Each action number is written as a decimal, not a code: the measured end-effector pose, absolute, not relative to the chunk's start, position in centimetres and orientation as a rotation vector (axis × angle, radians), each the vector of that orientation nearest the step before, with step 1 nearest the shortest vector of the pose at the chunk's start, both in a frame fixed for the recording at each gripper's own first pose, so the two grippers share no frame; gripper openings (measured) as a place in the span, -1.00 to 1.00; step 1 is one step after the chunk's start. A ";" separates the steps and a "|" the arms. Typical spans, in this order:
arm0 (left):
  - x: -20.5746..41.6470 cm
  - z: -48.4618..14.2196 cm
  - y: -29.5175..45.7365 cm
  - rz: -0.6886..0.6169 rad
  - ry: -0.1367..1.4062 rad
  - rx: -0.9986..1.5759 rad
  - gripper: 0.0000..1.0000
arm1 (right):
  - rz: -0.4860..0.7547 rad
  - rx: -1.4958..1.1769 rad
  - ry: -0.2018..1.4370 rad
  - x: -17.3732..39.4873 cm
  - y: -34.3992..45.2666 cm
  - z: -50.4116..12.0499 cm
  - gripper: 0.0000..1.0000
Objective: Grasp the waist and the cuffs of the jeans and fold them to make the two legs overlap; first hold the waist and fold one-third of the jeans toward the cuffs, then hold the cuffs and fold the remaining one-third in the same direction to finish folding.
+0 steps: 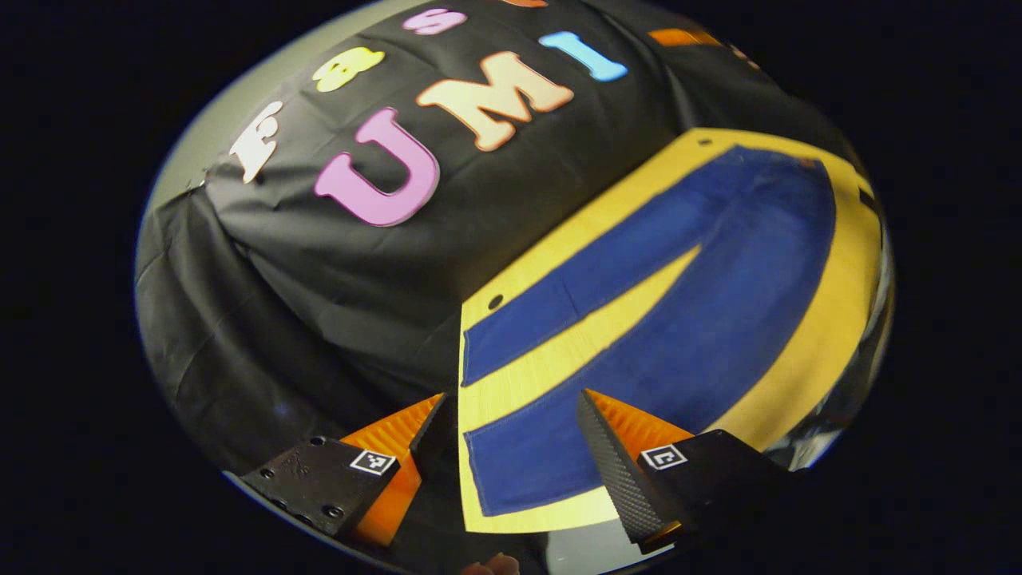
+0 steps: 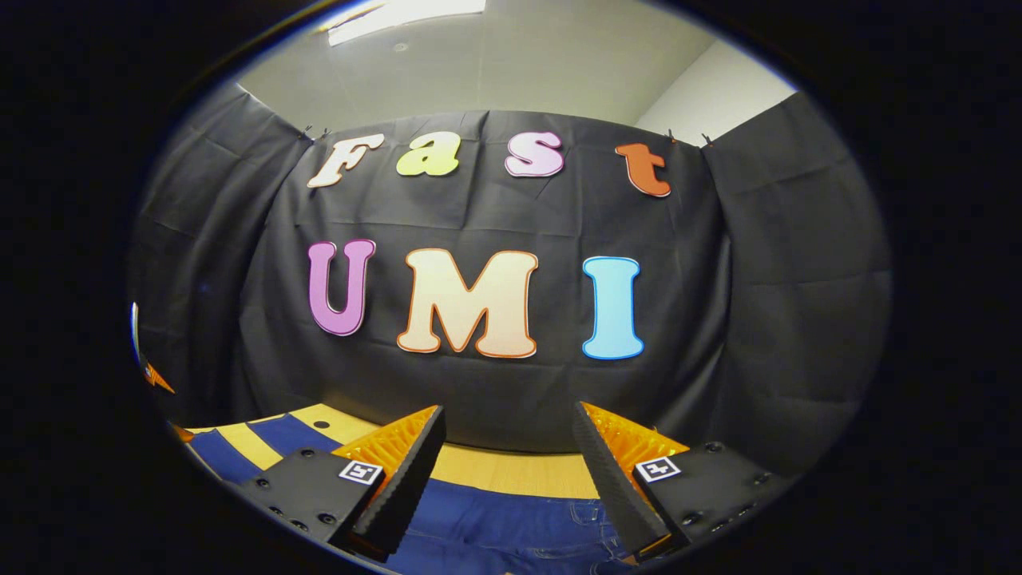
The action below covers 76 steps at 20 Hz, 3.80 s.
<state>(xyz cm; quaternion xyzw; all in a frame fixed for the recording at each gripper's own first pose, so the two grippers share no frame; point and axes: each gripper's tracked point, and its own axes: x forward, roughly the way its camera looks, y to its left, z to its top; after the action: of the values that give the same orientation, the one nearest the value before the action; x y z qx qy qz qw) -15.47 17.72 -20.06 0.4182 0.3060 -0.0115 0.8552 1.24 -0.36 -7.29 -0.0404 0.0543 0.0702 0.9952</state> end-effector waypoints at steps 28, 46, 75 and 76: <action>-17.4 -35.8 27.6 -0.498 0.965 1.467 0.45 | -0.051 -0.193 0.221 -0.3 -4.2 -11.4 0.98; -18.8 -36.7 27.7 -0.396 1.099 1.440 -1.00 | 0.397 -1.041 0.587 -13.2 -13.5 -28.1 0.99; -18.0 -35.7 27.5 -0.100 1.152 1.208 -1.00 | 0.548 -1.198 0.670 -13.6 -14.6 -38.5 -0.92; -17.7 -35.2 27.2 -0.058 1.142 1.180 -1.00 | 0.530 -1.177 0.659 -13.2 -14.4 -37.7 -0.92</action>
<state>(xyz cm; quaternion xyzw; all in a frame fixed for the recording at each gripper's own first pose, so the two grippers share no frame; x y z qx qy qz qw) -17.65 27.15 -35.20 0.5257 0.5090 -0.0259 0.6811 -13.21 -14.43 -37.68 -0.5382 0.3015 0.2426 0.7487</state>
